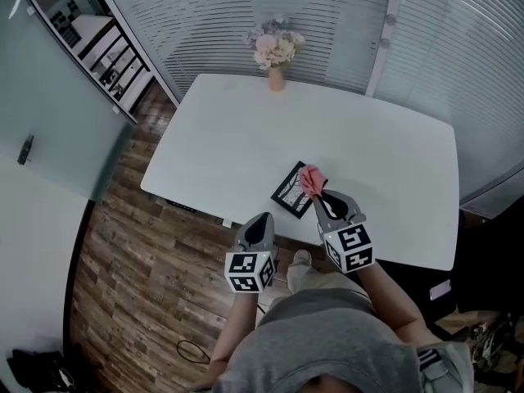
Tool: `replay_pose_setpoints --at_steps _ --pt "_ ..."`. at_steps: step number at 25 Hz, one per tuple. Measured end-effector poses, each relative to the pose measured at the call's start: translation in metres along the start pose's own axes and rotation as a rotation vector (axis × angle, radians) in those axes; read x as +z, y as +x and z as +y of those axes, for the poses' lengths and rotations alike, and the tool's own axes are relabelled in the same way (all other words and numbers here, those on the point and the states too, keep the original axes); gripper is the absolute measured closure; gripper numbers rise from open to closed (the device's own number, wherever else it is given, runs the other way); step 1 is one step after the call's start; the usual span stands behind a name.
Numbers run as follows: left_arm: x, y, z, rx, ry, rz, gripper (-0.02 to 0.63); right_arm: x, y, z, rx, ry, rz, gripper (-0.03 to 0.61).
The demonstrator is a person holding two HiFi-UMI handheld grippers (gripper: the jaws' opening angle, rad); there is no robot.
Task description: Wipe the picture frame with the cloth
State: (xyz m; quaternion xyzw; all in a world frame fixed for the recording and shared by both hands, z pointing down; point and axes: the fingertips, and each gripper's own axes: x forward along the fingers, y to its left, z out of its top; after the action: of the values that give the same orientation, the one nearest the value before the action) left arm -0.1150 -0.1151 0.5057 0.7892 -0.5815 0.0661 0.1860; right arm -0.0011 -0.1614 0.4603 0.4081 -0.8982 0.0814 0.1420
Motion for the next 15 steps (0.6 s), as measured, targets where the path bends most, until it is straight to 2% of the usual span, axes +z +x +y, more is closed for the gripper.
replay_pose_setpoints --at_steps 12,15 --pt "-0.016 0.056 0.023 -0.044 -0.008 0.106 0.614 -0.024 0.064 -0.034 -0.018 -0.027 0.119 0.549" --pt "-0.022 0.066 0.025 -0.065 -0.005 0.139 0.594 -0.035 0.077 -0.040 -0.023 -0.035 0.155 0.549"
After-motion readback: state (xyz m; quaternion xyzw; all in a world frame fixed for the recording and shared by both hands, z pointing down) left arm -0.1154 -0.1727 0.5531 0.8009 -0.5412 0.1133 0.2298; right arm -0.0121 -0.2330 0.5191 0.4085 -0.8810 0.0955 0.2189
